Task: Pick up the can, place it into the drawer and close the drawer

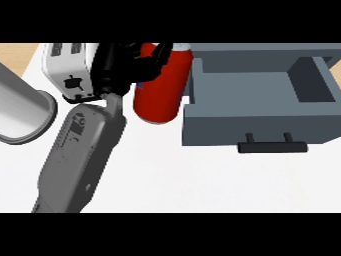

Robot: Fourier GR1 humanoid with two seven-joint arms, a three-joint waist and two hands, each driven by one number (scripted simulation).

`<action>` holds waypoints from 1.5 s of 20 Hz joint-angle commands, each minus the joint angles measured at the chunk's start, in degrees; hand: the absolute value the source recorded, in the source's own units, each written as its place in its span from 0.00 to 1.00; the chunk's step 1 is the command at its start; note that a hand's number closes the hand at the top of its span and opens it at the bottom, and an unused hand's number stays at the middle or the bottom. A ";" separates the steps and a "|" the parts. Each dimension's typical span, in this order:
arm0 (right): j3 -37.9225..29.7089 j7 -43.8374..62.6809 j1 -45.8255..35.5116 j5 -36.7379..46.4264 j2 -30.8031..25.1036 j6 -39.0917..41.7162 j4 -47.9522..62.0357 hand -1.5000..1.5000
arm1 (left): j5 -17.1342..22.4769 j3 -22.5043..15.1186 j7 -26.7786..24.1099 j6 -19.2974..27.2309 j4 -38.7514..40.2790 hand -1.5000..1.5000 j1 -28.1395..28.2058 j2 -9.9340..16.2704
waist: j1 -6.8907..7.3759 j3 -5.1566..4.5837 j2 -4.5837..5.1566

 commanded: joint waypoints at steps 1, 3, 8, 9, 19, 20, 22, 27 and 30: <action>4.72 -4.83 -0.45 4.85 1.38 -0.41 3.12 0.00 | 0.17 -0.46 0.72 4.51 6.51 1.00 -9.08 -0.02 | -0.42 0.04 0.13; 3.28 -2.07 2.35 1.01 1.40 -0.67 -1.63 0.00 | 2.23 -3.61 -2.40 5.73 8.23 1.00 -8.62 -0.02 | -0.60 0.00 0.05; 0.15 -0.62 -1.02 -0.13 -0.77 1.66 2.46 0.00 | 5.11 -3.71 -4.98 7.98 17.71 1.00 -16.74 -0.02 | -1.01 0.01 0.24; 2.96 2.69 -2.23 1.13 1.37 -2.34 -2.43 0.00 | 5.39 -6.52 -3.53 11.31 15.73 1.00 -17.20 -0.02 | -0.67 -0.02 0.15; 3.55 -1.22 -0.83 2.56 1.39 -0.70 -0.34 0.00 | 14.21 -7.20 -10.66 11.24 31.72 1.00 -27.79 -0.02 | -2.03 0.04 0.47; 0.33 0.45 -2.16 -1.27 0.41 0.57 0.29 0.00 | 14.88 -7.64 -9.58 9.93 30.74 1.00 -27.03 -0.02 | -1.35 0.01 0.28; 0.97 0.50 -3.46 0.90 -0.01 0.15 1.00 0.00 | 18.05 -11.41 -9.79 15.08 34.08 1.00 -32.44 -0.02 | -2.76 0.06 0.53; 2.18 1.11 -2.66 1.95 0.92 0.23 -0.72 0.00 | 21.32 -9.17 -12.73 9.64 40.12 1.00 -34.64 -0.02 | -2.03 0.03 0.59; 1.90 0.40 -4.16 2.15 -0.04 0.43 1.73 0.00 | 25.84 -17.17 -11.30 16.48 39.43 1.00 -36.48 -0.02 | -2.78 0.07 0.52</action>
